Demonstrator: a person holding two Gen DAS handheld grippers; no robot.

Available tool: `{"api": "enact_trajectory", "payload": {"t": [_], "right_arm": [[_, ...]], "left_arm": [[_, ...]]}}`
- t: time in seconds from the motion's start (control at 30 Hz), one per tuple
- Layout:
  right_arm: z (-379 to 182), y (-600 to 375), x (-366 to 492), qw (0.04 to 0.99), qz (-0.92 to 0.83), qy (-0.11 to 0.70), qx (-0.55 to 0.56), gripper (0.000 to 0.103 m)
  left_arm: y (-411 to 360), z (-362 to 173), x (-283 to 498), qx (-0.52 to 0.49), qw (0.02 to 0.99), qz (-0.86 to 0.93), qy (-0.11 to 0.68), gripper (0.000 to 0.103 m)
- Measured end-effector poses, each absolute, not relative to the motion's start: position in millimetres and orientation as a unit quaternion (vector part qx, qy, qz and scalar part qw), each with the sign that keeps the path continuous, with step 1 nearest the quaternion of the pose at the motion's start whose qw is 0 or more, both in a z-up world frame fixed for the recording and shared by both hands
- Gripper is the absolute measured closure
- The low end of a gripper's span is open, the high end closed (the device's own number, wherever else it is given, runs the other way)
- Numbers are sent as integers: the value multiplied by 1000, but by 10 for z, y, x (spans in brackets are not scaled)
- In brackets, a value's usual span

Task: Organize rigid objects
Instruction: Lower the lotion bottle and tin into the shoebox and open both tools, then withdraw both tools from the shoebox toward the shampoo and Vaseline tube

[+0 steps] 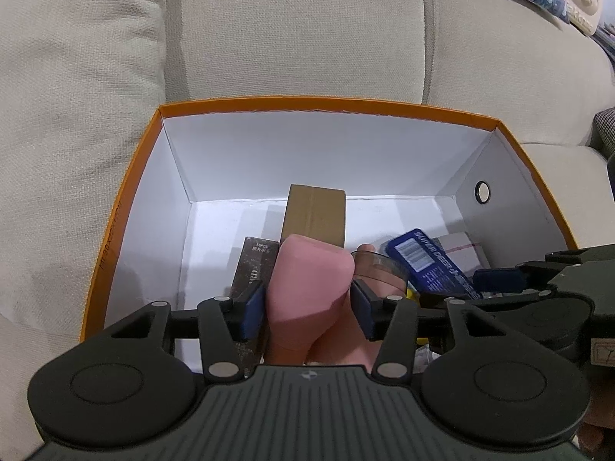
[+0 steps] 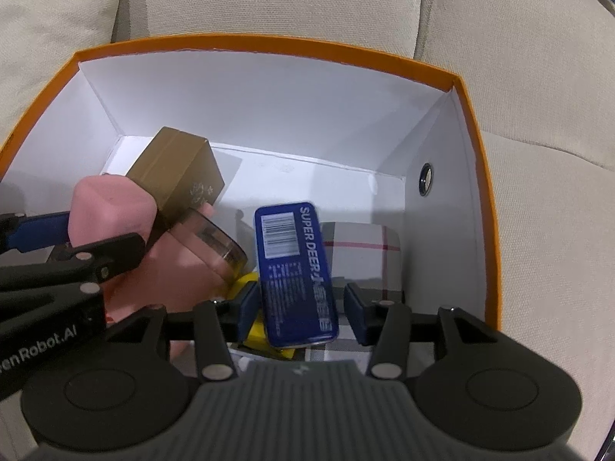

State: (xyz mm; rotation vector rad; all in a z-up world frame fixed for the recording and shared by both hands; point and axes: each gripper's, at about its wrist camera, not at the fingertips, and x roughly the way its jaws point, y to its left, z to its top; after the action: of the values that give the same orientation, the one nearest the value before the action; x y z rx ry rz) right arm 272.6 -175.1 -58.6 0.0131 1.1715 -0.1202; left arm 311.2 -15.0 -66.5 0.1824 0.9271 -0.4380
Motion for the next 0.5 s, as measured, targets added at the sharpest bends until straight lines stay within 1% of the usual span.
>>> {"api": "enact_trajectory", "payload": {"t": [0.27, 0.5], "right_arm": [[-562, -1723, 2714, 834, -59, 549, 4, 49], [-436, -1701, 2651, 843, -58, 535, 6, 46]], "left_arm": [[-148, -639, 3095, 86, 869, -208, 440, 44], [-120, -521, 3035, 83, 874, -207, 431, 44]]}}
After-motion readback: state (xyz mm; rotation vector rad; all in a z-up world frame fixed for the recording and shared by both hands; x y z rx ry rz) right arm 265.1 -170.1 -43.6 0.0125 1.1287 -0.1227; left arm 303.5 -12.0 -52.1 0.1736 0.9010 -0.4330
